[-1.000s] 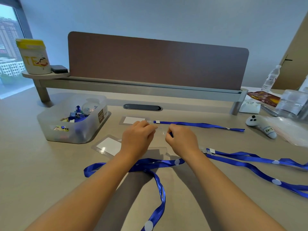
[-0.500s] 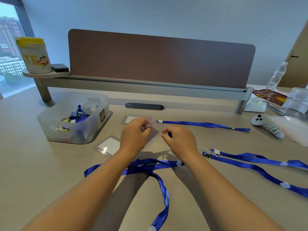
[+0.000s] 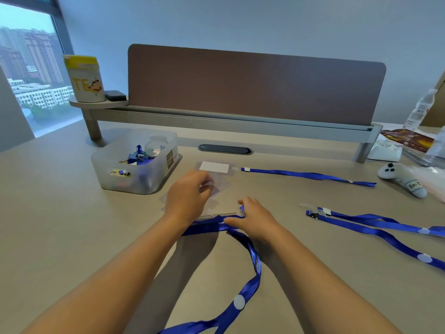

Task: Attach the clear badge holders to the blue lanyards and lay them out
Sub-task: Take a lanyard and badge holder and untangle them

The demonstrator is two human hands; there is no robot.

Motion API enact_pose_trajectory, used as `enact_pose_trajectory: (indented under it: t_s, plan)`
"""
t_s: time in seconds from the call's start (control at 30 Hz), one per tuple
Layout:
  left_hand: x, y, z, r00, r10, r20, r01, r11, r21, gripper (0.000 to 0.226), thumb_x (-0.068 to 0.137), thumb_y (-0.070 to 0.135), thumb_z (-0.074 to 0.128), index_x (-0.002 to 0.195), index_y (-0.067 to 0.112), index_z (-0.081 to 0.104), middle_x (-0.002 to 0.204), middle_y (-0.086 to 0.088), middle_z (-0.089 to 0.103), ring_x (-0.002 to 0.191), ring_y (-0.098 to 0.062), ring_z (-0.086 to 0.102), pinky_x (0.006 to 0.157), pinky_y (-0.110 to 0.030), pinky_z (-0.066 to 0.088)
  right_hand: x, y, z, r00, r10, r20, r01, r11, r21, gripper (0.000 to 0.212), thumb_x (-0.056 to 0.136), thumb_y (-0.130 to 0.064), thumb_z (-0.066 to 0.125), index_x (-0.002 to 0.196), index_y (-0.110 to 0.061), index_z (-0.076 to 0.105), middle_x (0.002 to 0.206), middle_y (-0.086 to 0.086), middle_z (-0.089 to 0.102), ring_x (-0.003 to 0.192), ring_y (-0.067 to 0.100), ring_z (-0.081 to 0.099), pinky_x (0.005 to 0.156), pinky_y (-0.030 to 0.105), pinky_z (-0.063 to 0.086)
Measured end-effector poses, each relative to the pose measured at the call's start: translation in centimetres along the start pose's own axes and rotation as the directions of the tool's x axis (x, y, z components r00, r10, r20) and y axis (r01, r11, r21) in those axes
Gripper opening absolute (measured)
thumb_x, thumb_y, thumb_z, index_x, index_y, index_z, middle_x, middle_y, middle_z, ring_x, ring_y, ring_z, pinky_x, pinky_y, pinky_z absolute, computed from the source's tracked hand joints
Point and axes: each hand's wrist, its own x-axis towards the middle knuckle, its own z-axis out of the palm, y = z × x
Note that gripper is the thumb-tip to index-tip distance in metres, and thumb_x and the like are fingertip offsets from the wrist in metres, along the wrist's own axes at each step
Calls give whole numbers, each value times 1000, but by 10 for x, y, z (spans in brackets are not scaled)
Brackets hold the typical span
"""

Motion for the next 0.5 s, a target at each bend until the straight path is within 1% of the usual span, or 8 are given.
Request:
enact_pose_trajectory:
  t_s: [0.03, 0.1, 0.2, 0.27, 0.33, 0.43, 0.5]
  plan:
    - [-3, -2, -4, 1000, -4, -7, 4, 1000, 10, 10, 83, 9, 56, 88, 3, 62, 95, -19, 66, 81, -28, 57, 72, -37, 49, 0, -1, 4, 1000, 15, 17, -14, 999, -30, 68, 80, -42, 62, 134, -10, 35, 139, 9, 41, 120, 25, 48, 98, 37, 44]
    - [-8, -6, -9, 1000, -14, -15, 14, 1000, 28, 10, 84, 10, 56, 88, 3, 62, 96, -18, 67, 78, -22, 54, 70, -31, 47, -1, -2, 8, 998, 56, 17, -55, 994, -91, 64, 78, -40, 64, 129, -11, 38, 132, 9, 47, 114, 25, 51, 94, 37, 47]
    - [-11, -12, -16, 999, -36, -15, 37, 998, 47, 11, 84, 12, 55, 88, 4, 62, 96, -17, 66, 76, -17, 50, 64, -23, 41, -2, -2, 7, 997, 65, -42, -71, 988, -138, 47, 81, -36, 62, 118, -11, 47, 120, 9, 57, 102, 25, 55, 84, 35, 46]
    - [-11, -15, -19, 999, -49, -23, 50, 997, 55, 11, 84, 13, 55, 88, 5, 62, 97, -17, 66, 76, -16, 49, 66, -25, 40, 0, -4, 6, 997, 38, -65, -50, 978, -202, 36, 83, -34, 61, 109, -11, 53, 114, 8, 60, 90, 21, 53, 76, 32, 43]
    - [-10, -17, -21, 997, -61, -39, 63, 997, 50, 12, 84, 13, 56, 89, 4, 62, 99, -18, 66, 78, -16, 49, 70, -26, 42, 4, -5, 6, 997, 28, -78, -45, 971, -233, 28, 84, -32, 60, 103, -12, 59, 111, 8, 61, 86, 20, 51, 72, 29, 39]
    - [-8, -20, -23, 997, -67, -50, 69, 996, 50, 12, 84, 12, 56, 90, 3, 62, 99, -18, 67, 78, -16, 49, 70, -27, 42, 9, -8, 6, 996, 49, -76, -63, 980, -191, 20, 83, -27, 61, 96, -13, 64, 109, 8, 62, 93, 23, 56, 72, 30, 38]
    - [-6, -23, -25, 997, -69, -47, 72, 996, 61, 11, 84, 11, 56, 88, 3, 62, 98, -18, 66, 78, -17, 50, 69, -28, 43, 10, -12, 3, 996, 59, -64, -68, 988, -139, 18, 83, -27, 60, 94, -13, 65, 103, 7, 64, 87, 22, 54, 71, 30, 37]
